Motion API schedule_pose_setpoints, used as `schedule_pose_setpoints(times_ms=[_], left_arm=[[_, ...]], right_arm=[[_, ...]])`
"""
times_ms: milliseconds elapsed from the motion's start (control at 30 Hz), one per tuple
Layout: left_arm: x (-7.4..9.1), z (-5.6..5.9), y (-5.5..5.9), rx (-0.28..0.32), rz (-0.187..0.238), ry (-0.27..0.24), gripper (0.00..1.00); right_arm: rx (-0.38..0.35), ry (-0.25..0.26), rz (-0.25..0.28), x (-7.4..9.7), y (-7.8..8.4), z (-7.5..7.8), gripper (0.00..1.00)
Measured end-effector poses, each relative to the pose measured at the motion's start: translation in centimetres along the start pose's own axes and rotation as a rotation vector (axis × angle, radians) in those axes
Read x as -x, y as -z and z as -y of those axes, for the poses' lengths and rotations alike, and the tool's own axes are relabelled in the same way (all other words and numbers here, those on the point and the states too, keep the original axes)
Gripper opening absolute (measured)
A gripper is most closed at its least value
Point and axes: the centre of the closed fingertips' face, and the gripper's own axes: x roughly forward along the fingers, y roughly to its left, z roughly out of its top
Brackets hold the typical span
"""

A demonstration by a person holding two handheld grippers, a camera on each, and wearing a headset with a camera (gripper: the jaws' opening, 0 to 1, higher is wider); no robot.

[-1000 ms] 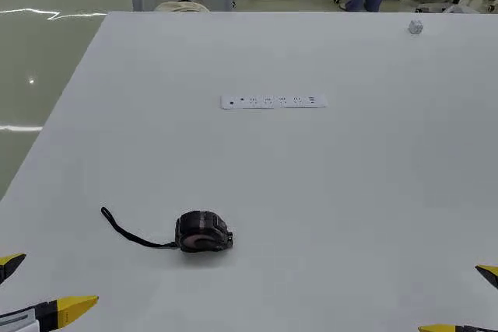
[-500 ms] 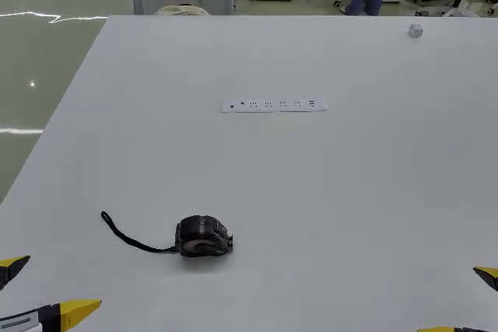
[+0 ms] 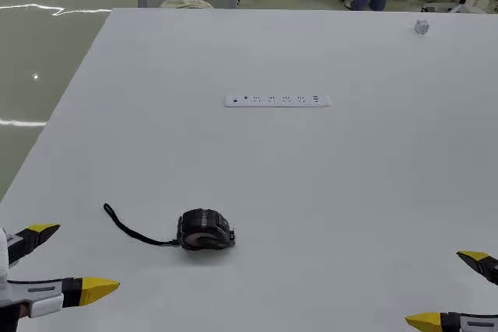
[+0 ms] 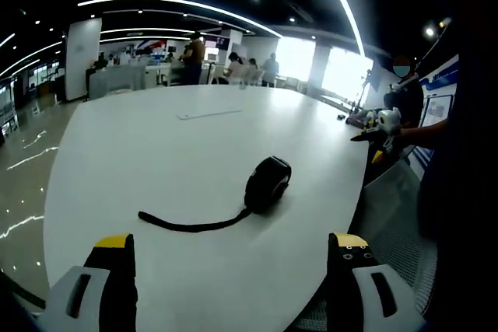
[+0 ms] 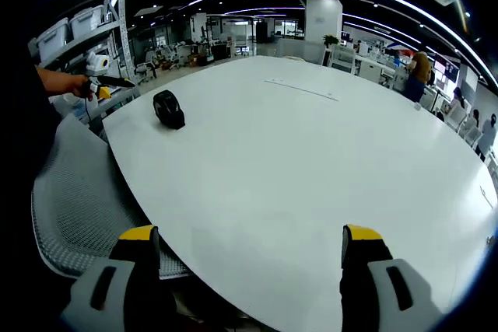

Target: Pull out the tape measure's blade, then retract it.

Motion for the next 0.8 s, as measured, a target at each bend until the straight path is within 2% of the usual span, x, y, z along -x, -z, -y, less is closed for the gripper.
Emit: schedule_pose_setpoints(times_ms=[133, 233, 300, 467, 800], left_arm=[[-1.2, 0.7, -0.7, -0.083, -0.045, 0.05, 0.98], [-2.1, 1.2, -1.4, -0.117, -0.066, 0.078, 0.98], [-2.5, 1.6, -2.1, -0.143, -0.074, 0.099, 0.98], [-3.5, 1.8, -3.4, -0.182, -0.082, 0.125, 0.98], [-5.0, 2.5, -3.5, -0.292, -0.175, 0.198, 0.98]], right_arm=[[0.029, -0.024, -0.003, -0.5, -0.9, -0.4, 1.0], [0.053, -0.047, -0.008, -1.0, -1.5, -0.7, 0.99], [0.064, -0.057, -0.006, -1.3, -2.0, -0.9, 0.99], [0.086, -0.077, -0.002, -1.9, -2.8, -1.1, 0.99], [0.147, -0.139, -0.022, -3.5, -4.2, -2.1, 0.98]])
